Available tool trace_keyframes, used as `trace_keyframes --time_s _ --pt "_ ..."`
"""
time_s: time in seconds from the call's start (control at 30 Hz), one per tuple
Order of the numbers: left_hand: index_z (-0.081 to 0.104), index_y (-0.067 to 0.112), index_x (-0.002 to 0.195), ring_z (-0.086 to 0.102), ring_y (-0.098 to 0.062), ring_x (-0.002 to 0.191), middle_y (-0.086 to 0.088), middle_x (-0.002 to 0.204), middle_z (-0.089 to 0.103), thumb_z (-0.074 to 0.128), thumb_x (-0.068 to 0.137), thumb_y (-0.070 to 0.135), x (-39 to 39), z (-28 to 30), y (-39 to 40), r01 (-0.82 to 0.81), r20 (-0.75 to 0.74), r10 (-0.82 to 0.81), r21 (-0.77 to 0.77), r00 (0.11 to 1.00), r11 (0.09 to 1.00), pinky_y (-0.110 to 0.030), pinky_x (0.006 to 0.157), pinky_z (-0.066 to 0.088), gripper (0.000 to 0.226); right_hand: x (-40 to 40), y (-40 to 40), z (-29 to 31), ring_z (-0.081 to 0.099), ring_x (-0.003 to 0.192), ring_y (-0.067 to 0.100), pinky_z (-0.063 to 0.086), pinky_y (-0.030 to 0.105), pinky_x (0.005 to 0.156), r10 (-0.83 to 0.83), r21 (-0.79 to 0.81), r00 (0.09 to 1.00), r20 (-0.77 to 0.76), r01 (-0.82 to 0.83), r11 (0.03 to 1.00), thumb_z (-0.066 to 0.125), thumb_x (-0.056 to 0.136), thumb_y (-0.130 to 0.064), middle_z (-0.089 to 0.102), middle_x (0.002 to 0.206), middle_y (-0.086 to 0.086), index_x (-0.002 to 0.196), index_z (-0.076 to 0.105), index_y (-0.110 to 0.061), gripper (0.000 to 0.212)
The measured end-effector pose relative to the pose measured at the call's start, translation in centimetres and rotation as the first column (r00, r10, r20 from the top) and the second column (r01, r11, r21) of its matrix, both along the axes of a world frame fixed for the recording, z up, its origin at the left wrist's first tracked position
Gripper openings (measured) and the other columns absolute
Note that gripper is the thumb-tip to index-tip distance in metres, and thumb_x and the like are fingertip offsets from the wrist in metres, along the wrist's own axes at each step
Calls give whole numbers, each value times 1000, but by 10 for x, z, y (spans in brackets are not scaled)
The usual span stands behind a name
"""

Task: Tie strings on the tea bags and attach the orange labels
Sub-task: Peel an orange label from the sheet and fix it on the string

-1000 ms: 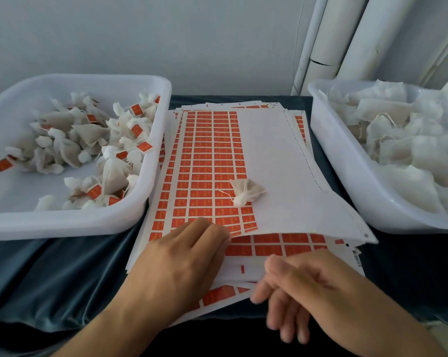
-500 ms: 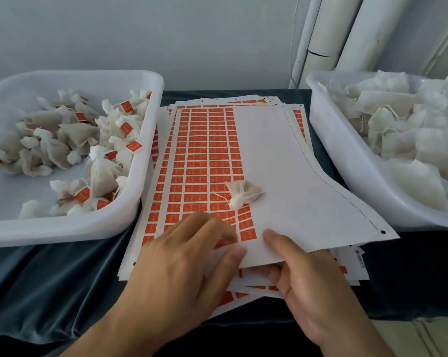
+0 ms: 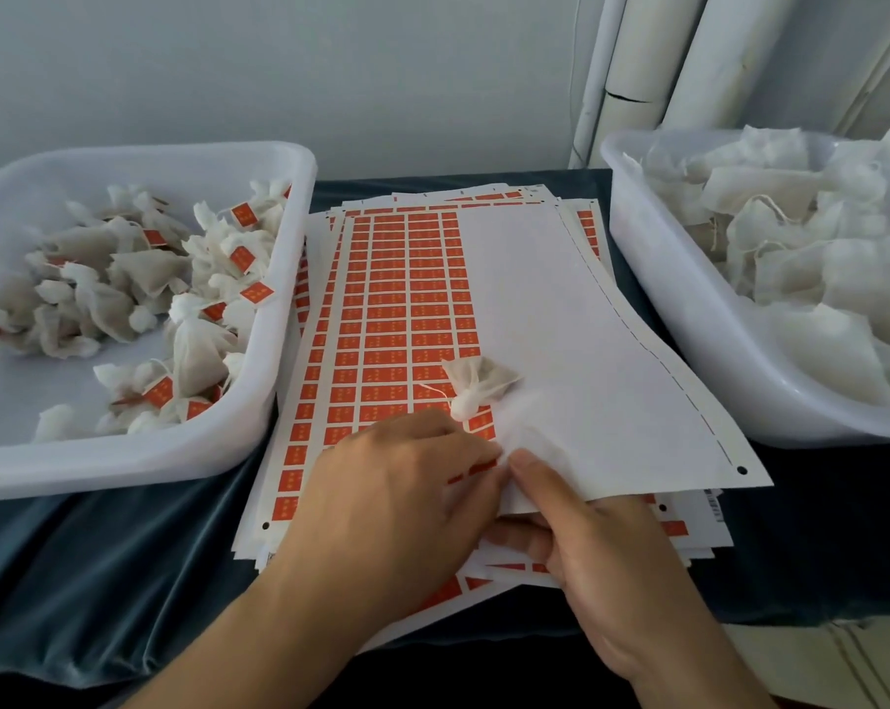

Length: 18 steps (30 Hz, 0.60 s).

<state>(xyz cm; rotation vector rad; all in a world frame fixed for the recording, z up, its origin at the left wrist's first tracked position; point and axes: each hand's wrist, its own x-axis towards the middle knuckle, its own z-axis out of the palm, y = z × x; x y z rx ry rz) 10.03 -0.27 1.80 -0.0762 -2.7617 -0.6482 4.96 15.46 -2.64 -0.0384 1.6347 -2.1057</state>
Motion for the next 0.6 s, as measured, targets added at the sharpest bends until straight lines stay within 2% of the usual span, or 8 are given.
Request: trace_keyframes --time_s 0.2,0.3,0.37,0.47,0.57,0.6 --pt "75 33 89 66 -3 75 21 80 67 59 95 49 -3 -4 -4 -39 42 33 174 999 984 -22 65 57 23 1 2 0 77 92 26 65 43 70 0 1 1000 -24 0 1000 73 71 -41 77 107 -5 124 64 -35 54" --pt "69 35 82 66 -1 82 22 78 66 59 89 50 -5 -8 -7 -85 96 63 251 993 964 -17 67 55 20 0 5 0 77 89 31 64 46 69 6 38 1000 -10 -6 999 77 66 -46 77 106 0 123 65 -33 60" --pt "67 35 79 65 3 85 25 82 67 61 89 49 -7 -12 -10 -134 140 95 302 986 944 -11 70 52 18 -2 9 3 77 82 34 64 43 67 39 79 999 -5 -38 996 75 69 -48 78 98 7 125 64 -26 61" --pt "66 33 77 65 9 82 31 82 67 65 91 43 -12 -17 -15 -247 199 180 393 963 886 -1 63 45 17 -4 14 6 76 74 36 62 36 63 107 170 994 6 -107 980 69 77 -50 77 82 17 118 66 -16 53" --pt "66 32 79 66 10 74 29 78 68 62 92 46 -18 -17 -21 -357 210 290 492 934 794 -1 52 43 20 -6 24 19 74 71 37 60 35 62 195 264 981 22 -194 945 67 74 -55 76 81 18 110 69 -16 53" --pt "66 33 80 67 9 72 29 77 68 62 93 46 -20 -17 -24 -385 207 325 521 923 762 -2 49 44 19 -7 28 25 74 71 35 59 34 62 278 292 960 30 -274 916 65 75 -58 77 83 16 109 69 -18 53"
